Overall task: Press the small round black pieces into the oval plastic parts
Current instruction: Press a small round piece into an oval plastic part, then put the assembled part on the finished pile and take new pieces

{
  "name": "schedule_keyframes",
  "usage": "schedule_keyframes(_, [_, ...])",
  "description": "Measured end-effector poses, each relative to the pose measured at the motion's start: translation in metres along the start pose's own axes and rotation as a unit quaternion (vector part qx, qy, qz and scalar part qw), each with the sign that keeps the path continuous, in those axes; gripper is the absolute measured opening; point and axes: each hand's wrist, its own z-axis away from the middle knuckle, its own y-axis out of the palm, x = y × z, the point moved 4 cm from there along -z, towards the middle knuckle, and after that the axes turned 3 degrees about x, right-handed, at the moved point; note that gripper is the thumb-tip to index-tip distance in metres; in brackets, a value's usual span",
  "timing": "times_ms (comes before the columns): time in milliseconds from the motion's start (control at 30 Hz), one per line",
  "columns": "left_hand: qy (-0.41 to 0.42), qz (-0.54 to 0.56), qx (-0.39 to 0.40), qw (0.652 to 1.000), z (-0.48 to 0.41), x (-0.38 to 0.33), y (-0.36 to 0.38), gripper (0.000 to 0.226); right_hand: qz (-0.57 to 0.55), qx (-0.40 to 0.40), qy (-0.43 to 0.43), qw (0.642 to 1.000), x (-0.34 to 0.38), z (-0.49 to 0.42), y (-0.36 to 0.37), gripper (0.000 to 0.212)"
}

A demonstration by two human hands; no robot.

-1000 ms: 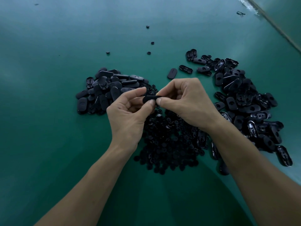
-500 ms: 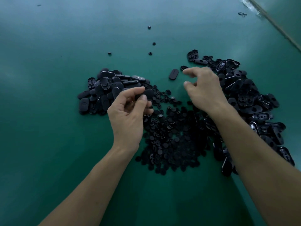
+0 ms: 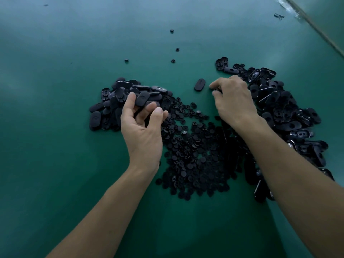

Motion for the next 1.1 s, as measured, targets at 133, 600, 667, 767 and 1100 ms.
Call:
schedule_keyframes(133, [-0.002, -0.027, 0.006, 1.0, 0.001, -0.001, -0.001, 0.08, -0.008, -0.053, -0.004, 0.999, 0.004, 0.005, -0.011, 0.031])
schedule_keyframes(600, [0.062, -0.092, 0.099, 0.989, 0.009, -0.006, 0.008, 0.017, -0.433, 0.15, -0.117, 0.881, 0.039, 0.049, -0.011, 0.027])
schedule_keyframes(667, [0.061, -0.099, 0.117, 0.986, 0.01, -0.007, 0.011, 0.015, -0.432, 0.162, -0.129, 0.877, 0.042, 0.052, -0.008, 0.028])
schedule_keyframes(767, [0.055, -0.11, 0.116, 0.986, 0.01, -0.007, 0.011, 0.014, -0.439, 0.165, -0.131, 0.874, 0.043, 0.053, -0.004, 0.024])
schedule_keyframes(1100, [0.05, -0.095, 0.092, 0.99, 0.008, -0.007, 0.008, 0.014, -0.449, 0.127, -0.081, 0.881, 0.037, 0.054, 0.003, 0.003])
